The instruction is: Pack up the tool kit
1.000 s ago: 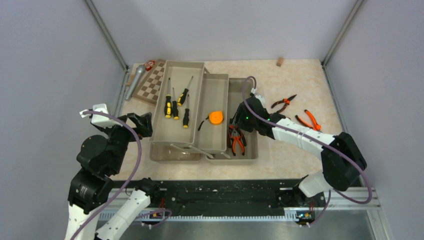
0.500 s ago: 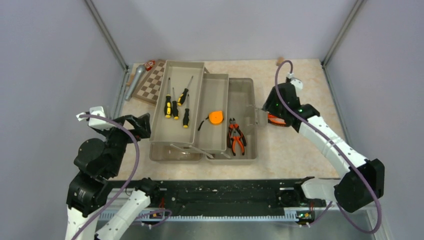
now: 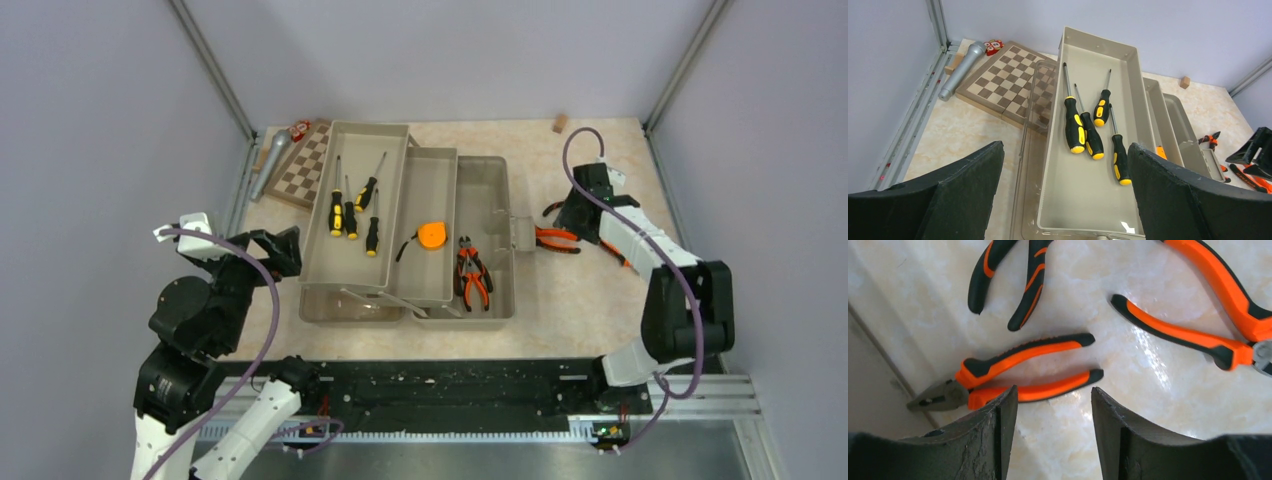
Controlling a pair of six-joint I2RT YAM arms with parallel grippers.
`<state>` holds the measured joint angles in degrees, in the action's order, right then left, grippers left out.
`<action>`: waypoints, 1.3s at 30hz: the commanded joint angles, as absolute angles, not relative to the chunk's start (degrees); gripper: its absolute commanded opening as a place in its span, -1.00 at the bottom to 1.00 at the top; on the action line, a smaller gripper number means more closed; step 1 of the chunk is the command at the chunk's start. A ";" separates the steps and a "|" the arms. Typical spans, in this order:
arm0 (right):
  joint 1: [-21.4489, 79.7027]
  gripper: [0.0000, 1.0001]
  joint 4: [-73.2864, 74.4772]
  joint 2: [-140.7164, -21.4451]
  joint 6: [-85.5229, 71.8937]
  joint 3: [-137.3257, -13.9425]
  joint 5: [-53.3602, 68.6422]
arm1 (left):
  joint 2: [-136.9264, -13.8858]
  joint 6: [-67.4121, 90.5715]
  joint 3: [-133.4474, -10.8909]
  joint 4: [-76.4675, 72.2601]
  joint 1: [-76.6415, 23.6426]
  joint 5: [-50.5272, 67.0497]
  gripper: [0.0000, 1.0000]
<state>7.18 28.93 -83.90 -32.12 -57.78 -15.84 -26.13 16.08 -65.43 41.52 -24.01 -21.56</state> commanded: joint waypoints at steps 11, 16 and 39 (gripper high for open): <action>4.91 -0.16 21.43 -109.11 -34.50 -74.13 -16.53 | -26.05 14.06 -66.44 42.35 -23.82 -25.08 0.96; 4.35 -0.33 22.03 -112.99 -34.96 -75.87 -18.15 | -25.72 13.82 -66.93 43.06 -23.82 -26.15 0.97; 9.84 -1.00 23.28 -82.79 -18.70 -71.46 -20.77 | -27.76 13.83 -65.79 38.67 -23.82 -23.91 0.97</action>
<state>5.65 24.60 -90.98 -23.88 -72.75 -19.66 -26.20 14.59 -65.47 43.03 -24.01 -25.15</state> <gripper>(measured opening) 0.154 0.983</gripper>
